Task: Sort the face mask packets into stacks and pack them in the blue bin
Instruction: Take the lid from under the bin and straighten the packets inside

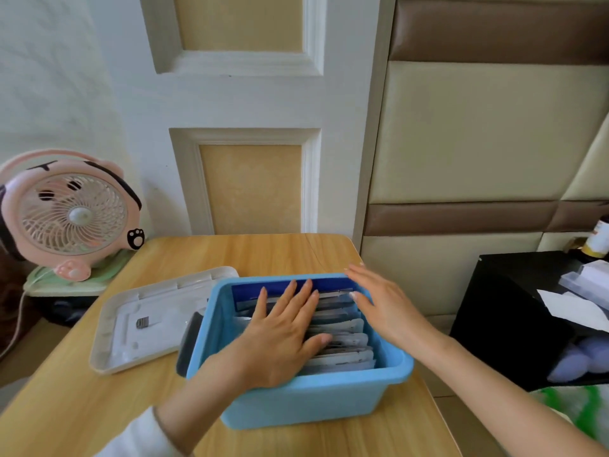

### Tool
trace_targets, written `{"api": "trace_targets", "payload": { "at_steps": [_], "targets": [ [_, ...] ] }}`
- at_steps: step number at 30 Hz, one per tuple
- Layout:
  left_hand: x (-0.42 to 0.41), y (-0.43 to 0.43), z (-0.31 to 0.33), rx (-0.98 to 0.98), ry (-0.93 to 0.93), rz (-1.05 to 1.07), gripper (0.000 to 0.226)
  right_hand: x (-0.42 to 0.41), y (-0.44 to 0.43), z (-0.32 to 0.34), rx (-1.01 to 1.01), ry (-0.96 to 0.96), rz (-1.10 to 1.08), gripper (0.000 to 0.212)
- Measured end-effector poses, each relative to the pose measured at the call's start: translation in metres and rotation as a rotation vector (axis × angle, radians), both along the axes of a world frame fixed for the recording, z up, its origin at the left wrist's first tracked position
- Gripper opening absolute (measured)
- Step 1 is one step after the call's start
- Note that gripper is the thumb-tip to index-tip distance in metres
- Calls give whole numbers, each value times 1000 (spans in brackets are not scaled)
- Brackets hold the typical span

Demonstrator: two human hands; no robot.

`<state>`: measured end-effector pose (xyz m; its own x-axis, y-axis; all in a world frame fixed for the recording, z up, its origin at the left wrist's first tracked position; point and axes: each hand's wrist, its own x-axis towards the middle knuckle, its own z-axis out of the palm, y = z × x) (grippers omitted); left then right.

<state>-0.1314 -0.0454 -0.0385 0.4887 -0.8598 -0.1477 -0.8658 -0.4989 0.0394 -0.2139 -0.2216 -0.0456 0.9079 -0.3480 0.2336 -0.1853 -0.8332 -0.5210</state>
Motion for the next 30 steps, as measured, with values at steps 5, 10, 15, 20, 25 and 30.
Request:
{"api": "trace_targets", "payload": {
  "at_steps": [5,10,15,20,25,30],
  "targets": [
    [-4,-1,0,3,-28,36,67,-7,4,3,-40,-11,-141,25],
    [-5,1,1,-55,-18,38,68,0,3,5,-21,114,-82,32],
    [-4,16,7,-576,130,400,77,1,1,2,42,114,-85,31],
    [5,38,32,-894,570,725,66,3,1,1,45,119,-82,29],
    [4,41,30,-871,814,792,37,2,2,2,24,91,-56,27],
    [11,32,29,-968,857,851,37,3,1,1,5,130,-79,29]
  ]
}}
